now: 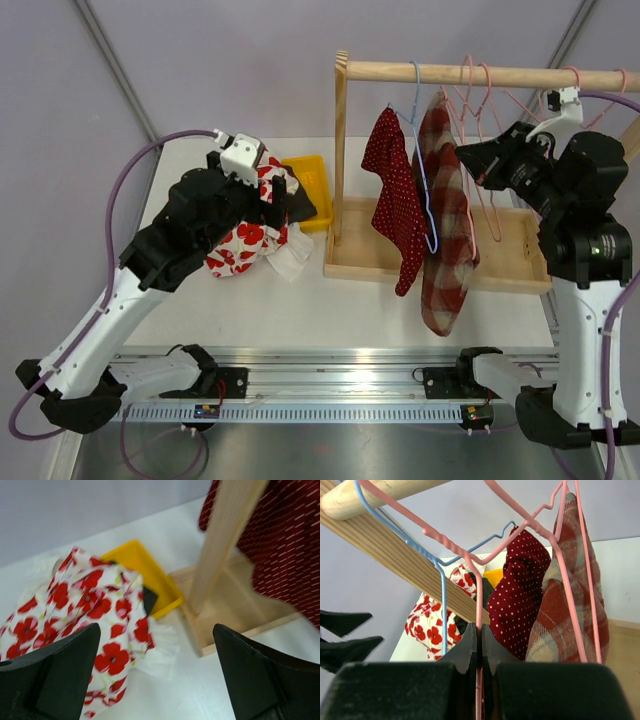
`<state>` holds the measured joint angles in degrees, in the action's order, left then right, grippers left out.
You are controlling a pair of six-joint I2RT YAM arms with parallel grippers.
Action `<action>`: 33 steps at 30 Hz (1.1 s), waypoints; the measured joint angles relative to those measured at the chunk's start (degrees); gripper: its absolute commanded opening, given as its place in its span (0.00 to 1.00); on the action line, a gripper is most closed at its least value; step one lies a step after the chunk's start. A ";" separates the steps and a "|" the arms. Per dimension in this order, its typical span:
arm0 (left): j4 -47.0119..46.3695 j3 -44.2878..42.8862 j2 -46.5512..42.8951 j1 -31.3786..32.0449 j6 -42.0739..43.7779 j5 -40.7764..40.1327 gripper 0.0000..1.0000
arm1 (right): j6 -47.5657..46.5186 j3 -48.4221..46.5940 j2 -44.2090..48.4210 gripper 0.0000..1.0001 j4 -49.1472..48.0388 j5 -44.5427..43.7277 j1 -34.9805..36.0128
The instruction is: Remove the skirt from the hanger
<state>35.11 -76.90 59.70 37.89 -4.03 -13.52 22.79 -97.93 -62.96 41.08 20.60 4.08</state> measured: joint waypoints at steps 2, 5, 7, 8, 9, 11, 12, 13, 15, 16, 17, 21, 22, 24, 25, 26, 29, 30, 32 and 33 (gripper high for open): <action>0.26 -6.43 1.53 4.90 0.02 0.02 0.99 | -0.11 0.04 2.47 0.00 1.73 -1.07 0.00; -0.92 -11.28 2.58 12.70 0.04 0.46 0.99 | -0.04 0.57 6.45 0.00 3.69 -1.75 0.00; -1.90 -11.78 2.89 19.08 0.09 1.29 0.99 | 0.13 0.63 9.05 0.00 5.18 -1.70 0.00; -2.12 -11.78 3.45 22.29 0.13 1.53 0.99 | 0.26 0.63 10.10 0.00 5.77 -1.64 0.00; -2.47 -11.80 4.09 25.73 0.20 1.77 0.99 | 0.44 0.61 11.17 0.00 6.38 -1.55 0.00; -3.67 -11.82 6.36 31.54 0.50 1.77 0.99 | 0.96 0.07 13.00 0.00 8.26 -1.27 0.00; -4.66 -11.80 7.85 34.51 0.61 1.79 0.99 | 1.11 -0.26 13.60 0.00 8.87 -1.03 0.02; -5.46 -11.80 9.25 36.81 0.72 1.64 0.99 | 1.51 -0.81 14.19 0.00 9.62 -0.70 0.02; -8.04 -11.28 12.50 41.53 0.76 1.29 0.99 | 2.29 -2.10 15.06 0.00 11.15 0.17 0.02; -9.42 -10.67 13.46 42.82 0.74 1.03 0.99 | 2.73 -2.60 15.50 0.00 11.80 0.59 0.00; -11.41 -9.77 14.45 44.50 0.72 0.68 0.99 | 3.19 -3.06 15.96 0.00 12.33 1.16 0.00; -17.90 -6.10 17.25 48.70 0.66 -0.61 0.99 | 4.81 -4.20 18.08 0.00 14.10 2.69 0.02; -19.32 -5.70 18.14 49.42 0.57 -1.01 0.99 | 5.38 -4.57 18.62 0.00 14.62 3.17 0.02; -22.53 -5.31 19.98 50.27 0.35 -1.75 0.99 | 6.36 -5.25 19.32 0.00 15.32 4.37 0.02; -23.96 -5.18 20.81 50.38 0.26 -2.05 0.99 | 6.82 -5.40 19.58 0.00 15.39 4.90 0.02; -25.14 -5.05 21.44 50.56 0.15 -2.40 0.99 | 7.34 -5.51 19.80 0.00 15.39 5.64 0.02; -29.66 -4.22 23.30 50.84 0.11 -3.91 0.99 | 8.83 -5.51 20.28 0.00 15.39 7.39 0.02; -30.99 -3.69 23.63 50.95 0.13 -4.39 0.98 | 9.25 -5.51 20.37 0.00 15.39 7.76 0.02; -33.73 -2.78 24.00 51.23 0.13 -5.07 0.88 | 10.10 -5.49 20.59 0.00 15.39 8.44 0.02; -35.12 -2.38 24.11 51.34 0.42 -5.29 0.82 | 10.54 -5.25 20.83 0.00 15.28 8.87 0.02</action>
<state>-0.01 -79.29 83.81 89.23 -3.62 -18.81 33.32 -103.18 -42.13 56.36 29.47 4.10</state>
